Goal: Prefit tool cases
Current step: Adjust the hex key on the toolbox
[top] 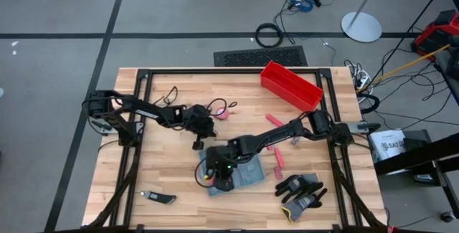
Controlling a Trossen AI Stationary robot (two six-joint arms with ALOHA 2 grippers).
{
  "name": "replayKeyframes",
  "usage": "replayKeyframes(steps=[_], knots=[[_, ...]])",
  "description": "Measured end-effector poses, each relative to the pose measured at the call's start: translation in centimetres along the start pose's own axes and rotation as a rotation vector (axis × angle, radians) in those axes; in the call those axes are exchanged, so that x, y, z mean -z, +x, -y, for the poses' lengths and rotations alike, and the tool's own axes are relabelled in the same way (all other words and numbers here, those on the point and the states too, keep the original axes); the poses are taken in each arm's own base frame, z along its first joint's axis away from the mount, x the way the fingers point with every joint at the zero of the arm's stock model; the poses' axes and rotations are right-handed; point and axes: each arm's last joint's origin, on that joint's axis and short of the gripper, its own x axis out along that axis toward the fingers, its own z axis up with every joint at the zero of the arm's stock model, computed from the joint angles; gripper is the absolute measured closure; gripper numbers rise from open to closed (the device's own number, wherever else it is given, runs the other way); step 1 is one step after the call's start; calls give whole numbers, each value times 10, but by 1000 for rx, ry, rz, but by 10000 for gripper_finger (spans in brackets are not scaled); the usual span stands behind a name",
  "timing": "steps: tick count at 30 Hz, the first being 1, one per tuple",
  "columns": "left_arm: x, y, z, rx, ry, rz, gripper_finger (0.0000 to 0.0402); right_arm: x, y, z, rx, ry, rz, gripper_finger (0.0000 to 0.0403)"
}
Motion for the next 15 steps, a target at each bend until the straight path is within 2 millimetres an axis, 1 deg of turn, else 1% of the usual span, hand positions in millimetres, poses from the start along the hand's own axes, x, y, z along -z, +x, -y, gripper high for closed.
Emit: replayKeyframes(steps=[3, 9, 15], knots=[[0, 0, 0, -1, 1, 3, 400, -6, -3, -1, -32, -17, 41, 403], [-1, 0, 0, -1, 1, 5, 400, -9, -5, 2, -25, -34, 56, 403], [-2, 0, -1, -6, 6, 23, 400, -16, -9, 12, -3, -53, 84, 403]])
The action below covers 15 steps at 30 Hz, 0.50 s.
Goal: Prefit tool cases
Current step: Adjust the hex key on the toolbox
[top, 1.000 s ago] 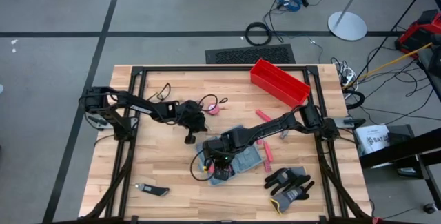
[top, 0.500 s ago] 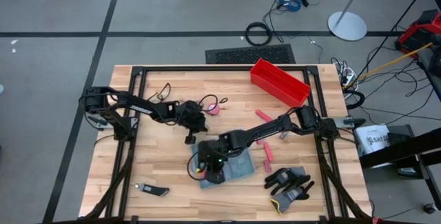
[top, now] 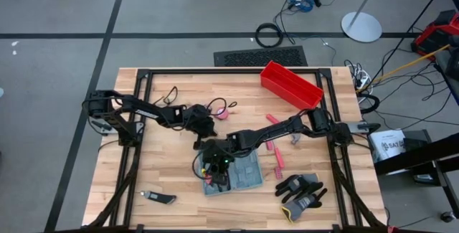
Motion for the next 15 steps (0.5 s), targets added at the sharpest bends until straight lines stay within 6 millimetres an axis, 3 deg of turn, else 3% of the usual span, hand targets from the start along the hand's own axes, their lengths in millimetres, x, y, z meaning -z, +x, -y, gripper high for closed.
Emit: replayKeyframes(steps=[8, 15], knots=[[0, -1, 0, -3, -4, -6, 400, 1, 20, 15, -86, -9, 11, 403], [-13, -20, 1, -50, 16, 50, 400, 2, 24, 26, -76, -17, 0, 403]])
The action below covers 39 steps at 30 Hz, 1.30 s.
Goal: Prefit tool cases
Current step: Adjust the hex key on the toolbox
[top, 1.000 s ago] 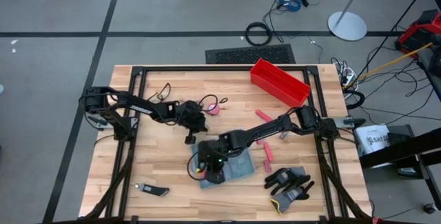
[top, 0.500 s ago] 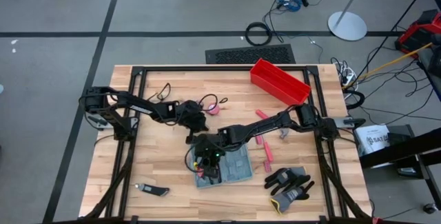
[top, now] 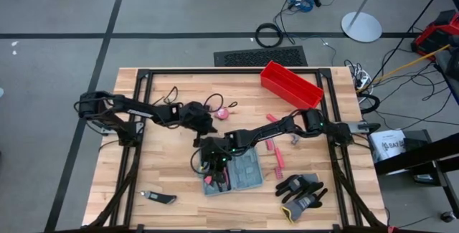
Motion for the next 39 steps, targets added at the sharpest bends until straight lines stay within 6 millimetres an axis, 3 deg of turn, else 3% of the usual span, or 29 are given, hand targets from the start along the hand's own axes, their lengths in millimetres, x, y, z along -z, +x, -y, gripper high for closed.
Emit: replayKeyframes(steps=[7, 13, 21, 27, 33, 39], knots=[[-5, -18, 1, -61, 0, -18, 400, -5, -5, 8, 133, -59, 54, 403], [-2, -24, 3, -80, -7, -75, 400, -5, -31, -2, 354, -46, 28, 403], [1, -29, 4, -89, -6, -112, 400, -3, -32, -3, 253, 128, -8, 401], [2, -29, 4, -95, -9, -131, 400, -2, -27, 0, 231, 250, 2, 353], [0, -32, 4, -101, 11, -121, 400, -2, -28, 1, 234, 213, -1, 298], [-30, -63, 4, -164, 43, 49, 400, 3, -36, 12, 305, 264, -75, 288]])
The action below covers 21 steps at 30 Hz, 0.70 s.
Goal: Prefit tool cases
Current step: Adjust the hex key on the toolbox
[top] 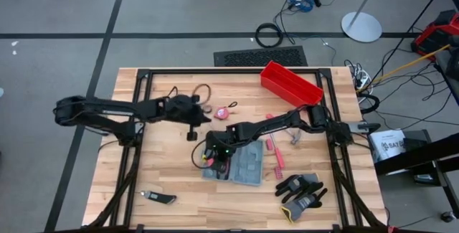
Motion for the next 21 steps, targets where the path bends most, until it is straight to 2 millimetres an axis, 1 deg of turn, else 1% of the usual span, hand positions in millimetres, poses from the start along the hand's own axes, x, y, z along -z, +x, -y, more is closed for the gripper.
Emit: replayKeyframes(steps=[3, 6, 8, 11, 14, 17, 19, 21], knots=[[-22, -25, -4, -45, 14, 125, 400, 1, -1, 3, 6, -21, -25, 292], [-39, -51, -7, -114, 23, 233, 400, -1, -2, 3, 4, -143, -8, 296], [-44, -66, -8, -180, 36, 277, 400, 0, -7, 3, 24, -209, -18, 301], [-44, -79, -10, -295, 52, 273, 400, 3, -28, 3, 119, -281, -36, 309], [-39, -81, -11, -346, 50, 212, 400, 5, -57, -1, 226, -354, -26, 317], [-35, -74, -11, -333, 28, 161, 400, 9, -84, -3, 297, -390, -34, 323], [-32, -66, -11, -321, -3, 128, 400, 16, -103, -3, 347, -390, -64, 326], [-32, -58, -12, -314, -27, 114, 400, 30, -120, 1, 388, -376, -113, 328]])
